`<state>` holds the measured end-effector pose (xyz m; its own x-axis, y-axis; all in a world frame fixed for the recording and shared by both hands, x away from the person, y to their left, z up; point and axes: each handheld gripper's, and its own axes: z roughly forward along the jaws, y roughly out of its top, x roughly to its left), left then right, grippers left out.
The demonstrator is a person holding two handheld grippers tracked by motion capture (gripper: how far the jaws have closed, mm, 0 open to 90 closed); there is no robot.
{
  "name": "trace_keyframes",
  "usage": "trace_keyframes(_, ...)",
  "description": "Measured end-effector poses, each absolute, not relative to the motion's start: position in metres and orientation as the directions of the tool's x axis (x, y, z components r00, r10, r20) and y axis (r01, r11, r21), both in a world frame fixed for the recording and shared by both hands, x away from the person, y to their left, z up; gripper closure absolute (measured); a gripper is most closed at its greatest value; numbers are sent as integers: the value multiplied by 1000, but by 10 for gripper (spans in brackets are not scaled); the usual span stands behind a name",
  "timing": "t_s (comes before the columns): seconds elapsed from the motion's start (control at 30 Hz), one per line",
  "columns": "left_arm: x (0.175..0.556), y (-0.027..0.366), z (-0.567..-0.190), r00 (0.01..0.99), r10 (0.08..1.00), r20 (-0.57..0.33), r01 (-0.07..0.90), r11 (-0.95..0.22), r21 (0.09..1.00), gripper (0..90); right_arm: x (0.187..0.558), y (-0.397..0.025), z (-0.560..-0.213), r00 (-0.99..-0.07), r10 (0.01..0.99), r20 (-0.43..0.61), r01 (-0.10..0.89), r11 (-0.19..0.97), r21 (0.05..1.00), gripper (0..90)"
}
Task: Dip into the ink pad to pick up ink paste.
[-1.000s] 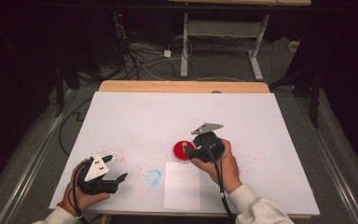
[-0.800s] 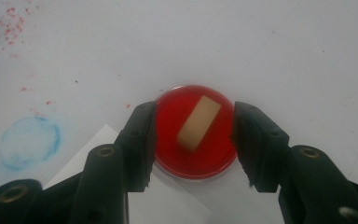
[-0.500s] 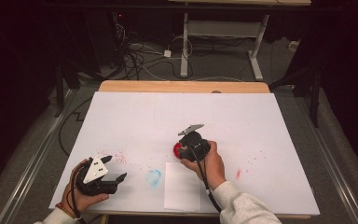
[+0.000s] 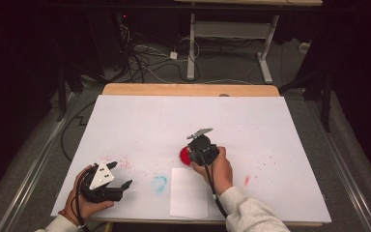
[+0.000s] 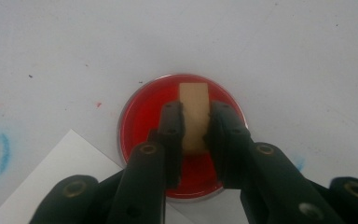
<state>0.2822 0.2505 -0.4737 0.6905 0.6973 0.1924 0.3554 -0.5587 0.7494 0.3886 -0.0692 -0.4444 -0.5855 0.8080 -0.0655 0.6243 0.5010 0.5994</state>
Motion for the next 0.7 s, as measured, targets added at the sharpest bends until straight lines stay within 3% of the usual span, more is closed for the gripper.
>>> trace_keyframes(0.7,282,250,-471,691,705,158,365,-530,766,203,397,-68,-444,-651,750,-117,574,587,571,766)
